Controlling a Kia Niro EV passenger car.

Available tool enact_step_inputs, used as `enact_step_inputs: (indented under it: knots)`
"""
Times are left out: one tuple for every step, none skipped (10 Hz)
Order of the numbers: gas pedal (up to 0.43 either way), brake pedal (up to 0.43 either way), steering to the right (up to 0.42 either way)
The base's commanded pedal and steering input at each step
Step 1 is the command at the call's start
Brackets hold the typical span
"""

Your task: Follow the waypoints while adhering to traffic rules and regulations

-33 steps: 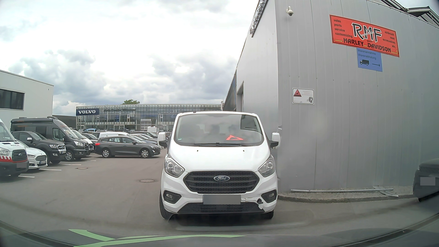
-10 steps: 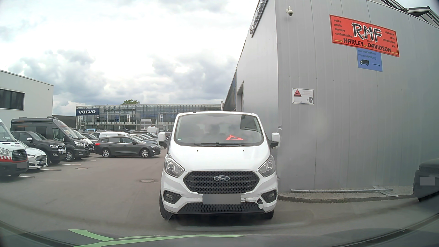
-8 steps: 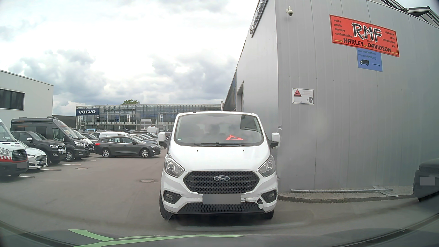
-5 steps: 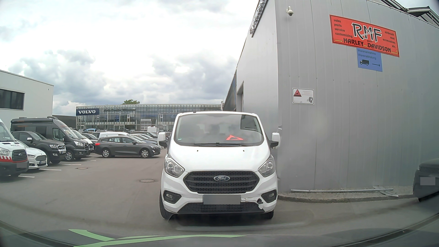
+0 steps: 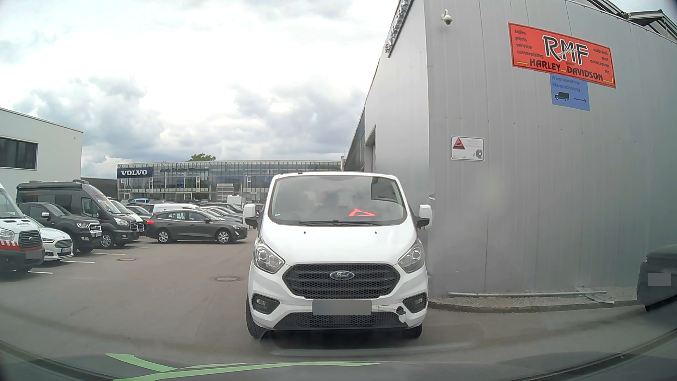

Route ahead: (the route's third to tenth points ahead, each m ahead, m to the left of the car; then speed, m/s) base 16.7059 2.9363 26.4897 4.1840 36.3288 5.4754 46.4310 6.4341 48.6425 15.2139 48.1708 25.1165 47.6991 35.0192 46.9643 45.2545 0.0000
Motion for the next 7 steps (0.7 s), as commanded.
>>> enact_step_inputs:
  knots:
    - [0.0,0.47,-0.463]
    - [0.0,0.47,-0.463]
    - [0.0,0.47,-0.462]
    - [0.0,0.47,-0.462]
    - [0.0,0.47,-0.462]
    - [0.0,0.47,-0.462]
    - [0.0,0.47,-0.463]
